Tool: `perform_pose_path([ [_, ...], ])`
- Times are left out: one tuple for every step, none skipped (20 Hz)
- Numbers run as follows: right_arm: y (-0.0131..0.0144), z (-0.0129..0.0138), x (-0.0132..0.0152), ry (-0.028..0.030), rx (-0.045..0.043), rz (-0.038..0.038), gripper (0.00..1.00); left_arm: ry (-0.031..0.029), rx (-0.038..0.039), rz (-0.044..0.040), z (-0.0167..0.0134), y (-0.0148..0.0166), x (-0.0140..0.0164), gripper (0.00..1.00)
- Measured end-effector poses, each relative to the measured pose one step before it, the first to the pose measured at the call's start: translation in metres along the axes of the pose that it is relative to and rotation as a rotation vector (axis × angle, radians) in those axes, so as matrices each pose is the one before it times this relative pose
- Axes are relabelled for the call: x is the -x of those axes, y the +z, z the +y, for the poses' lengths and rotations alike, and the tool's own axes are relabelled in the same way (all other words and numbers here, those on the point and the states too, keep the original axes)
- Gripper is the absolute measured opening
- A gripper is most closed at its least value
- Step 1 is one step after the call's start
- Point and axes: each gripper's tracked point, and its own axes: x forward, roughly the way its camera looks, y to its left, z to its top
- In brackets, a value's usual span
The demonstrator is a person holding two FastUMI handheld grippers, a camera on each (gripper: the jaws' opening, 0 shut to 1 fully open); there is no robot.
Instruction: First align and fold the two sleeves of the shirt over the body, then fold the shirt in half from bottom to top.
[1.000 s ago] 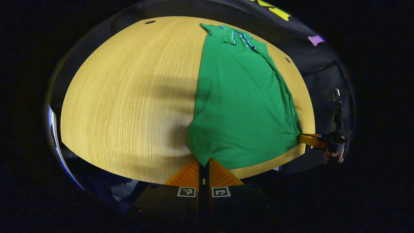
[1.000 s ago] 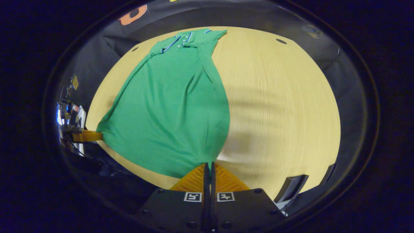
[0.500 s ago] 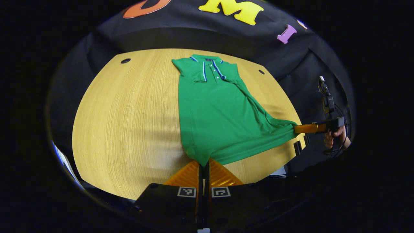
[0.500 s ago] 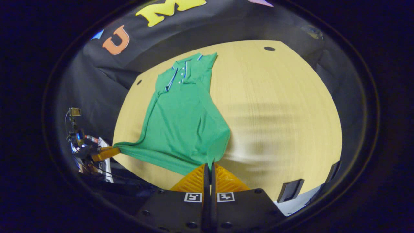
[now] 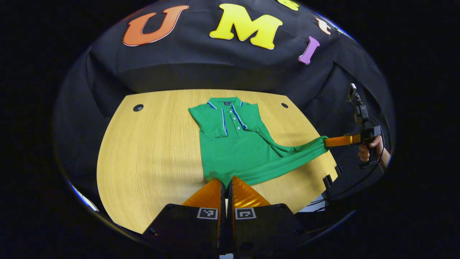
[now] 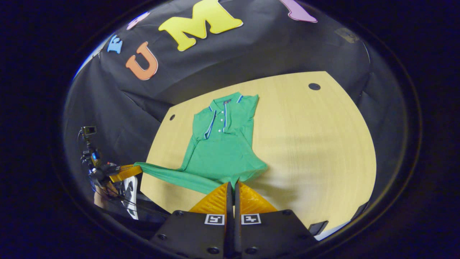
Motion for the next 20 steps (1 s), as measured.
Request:
perform_pose_path([
  [0.01279, 0.00557, -0.00067, 0.00879, 0.00626, -0.01742, 0.02, 0.00498, 0.00736, -0.02821, 0.00424, 0.01412, -0.00134, 0.04],
  [0.01379, 0.00673, -0.00313, 0.00792, 0.00417, -0.0175, 0.02, 0.00367, 0.01169, -0.02439, 0.00398, 0.01343, -0.00129, 0.04],
  [0.01384, 0.00678, -0.00312, 0.01289, -0.00343, -0.01558, 0.02, 0.00628, 0.01214, -0.02206, 0.00459, 0.01292, -0.0028, 0.04],
  [0.01357, 0.00794, -0.00194, 0.01565, -0.00465, -0.01692, 0.02, 0.00758, 0.00799, -0.01874, 0.0044, 0.01286, -0.00382, 0.04],
  [0.01466, 0.00492, -0.00501, 0.00434, 0.00503, -0.01687, 0.02, 0.00228, 0.00306, -0.02084, 0.00387, 0.01226, -0.00267, 0.04],
  [0.01269, 0.00225, -0.00307, -0.00337, 0.01499, -0.01903, 0.02, -0.00127, 0.00136, -0.01761, 0.00166, 0.00996, -0.00374, 0.04],
  [0.01361, 0.00114, -0.00349, -0.00347, 0.0137, -0.01796, 0.02, 0.00462, -0.00709, -0.01379, 0.0041, 0.01074, -0.00324, 0.04],
  [0.01177, 0.00371, -0.00268, 0.00019, 0.0074, -0.0152, 0.02, 0.00657, -0.00853, -0.01645, 0.00566, 0.01274, -0.00368, 0.03],
  [0.01213, -0.00014, -0.00371, -0.00576, 0.00955, -0.01735, 0.02, 0.00252, -0.00202, -0.01922, 0.00299, 0.01158, -0.00437, 0.03],
  [0.01073, -0.00122, -0.00372, -0.00835, 0.00636, -0.01853, 0.02, -0.00162, 0.00342, -0.01535, 0.00103, 0.00962, -0.00568, 0.04],
  [0.01272, -0.00207, -0.00417, -0.00404, -0.00086, -0.01687, 0.02, -0.00441, 0.0051, -0.01275, 0.00117, 0.0094, -0.00536, 0.04],
  [0.01029, 0.00038, -0.00516, -0.00255, -0.00704, -0.01837, 0.02, -0.00235, 0.00385, -0.0101, 0.00118, 0.0066, -0.00832, 0.03],
  [0.01242, -0.00257, -0.0078, -0.00505, -0.00589, -0.01929, 0.02, -0.00049, 0.00058, -0.00827, 0.0026, 0.00609, -0.00845, 0.04],
  [0.00899, -0.00446, -0.00719, -0.01143, -0.00189, -0.01371, 0.02, 0.00114, -0.00222, -0.00433, 0.00302, 0.00611, -0.00948, 0.04],
  [0.01022, -0.00315, -0.00895, -0.00436, 0.00087, -0.01499, 0.02, 0.00299, -0.00259, -0.0048, 0.00372, 0.00352, -0.01018, 0.04],
  [0.00885, -0.00175, -0.00789, -0.00595, 0.00178, -0.0144, 0.02, 0.00363, -0.00088, -0.00555, 0.00359, 0.00438, -0.00997, 0.03],
  [0.01001, -0.00242, -0.01035, -0.00092, 0.00572, -0.01675, 0.02, 0.00432, 0.00228, -0.00185, 0.00519, 0.00371, -0.01136, 0.04],
  [0.00772, -0.00309, -0.0116, -0.00813, 0.01502, -0.01669, 0.02, 0.00906, 0.00386, -0.00254, 0.00346, 0.00323, -0.01224, 0.04],
  [0.00696, -0.00333, -0.0132, -0.00384, 0.01901, -0.01467, 0.02, 0.00921, 0.00452, -0.00409, 0.00502, 0.00166, -0.01246, 0.04],
  [0.00237, -0.00236, -0.01248, -0.00429, 0.02141, -0.00717, 0.02, 0.008, 0.00352, -0.01016, 0.00409, 0.00318, -0.01253, 0.04],
])
